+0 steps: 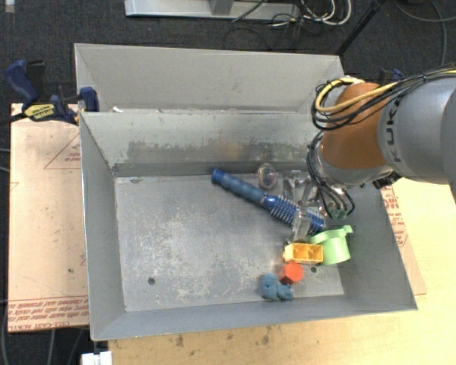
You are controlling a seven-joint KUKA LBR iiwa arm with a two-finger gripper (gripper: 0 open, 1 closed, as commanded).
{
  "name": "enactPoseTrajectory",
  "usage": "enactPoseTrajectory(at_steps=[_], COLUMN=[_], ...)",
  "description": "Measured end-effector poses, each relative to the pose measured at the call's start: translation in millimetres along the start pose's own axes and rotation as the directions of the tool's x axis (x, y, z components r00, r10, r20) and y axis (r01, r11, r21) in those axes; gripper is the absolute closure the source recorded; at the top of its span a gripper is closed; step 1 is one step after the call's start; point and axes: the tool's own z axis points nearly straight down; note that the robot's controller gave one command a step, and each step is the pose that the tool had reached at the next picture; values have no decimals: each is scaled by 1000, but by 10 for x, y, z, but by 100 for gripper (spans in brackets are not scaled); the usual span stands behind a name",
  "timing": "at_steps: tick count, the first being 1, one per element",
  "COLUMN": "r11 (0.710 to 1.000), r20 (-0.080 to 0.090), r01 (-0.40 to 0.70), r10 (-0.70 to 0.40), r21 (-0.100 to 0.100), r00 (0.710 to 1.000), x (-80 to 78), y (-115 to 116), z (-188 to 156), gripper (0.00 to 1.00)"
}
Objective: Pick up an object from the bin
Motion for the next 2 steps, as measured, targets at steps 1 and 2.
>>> enactPoseTrajectory(at_steps=[1, 2], r11=[1000, 999], r20=[2, 6], r01=[1, -35], r10=[-1, 35], r21=[1, 1], r00=[1000, 999], x=[-10, 233], y=[-8, 138], z=[-33, -1355], gripper=[100, 100])
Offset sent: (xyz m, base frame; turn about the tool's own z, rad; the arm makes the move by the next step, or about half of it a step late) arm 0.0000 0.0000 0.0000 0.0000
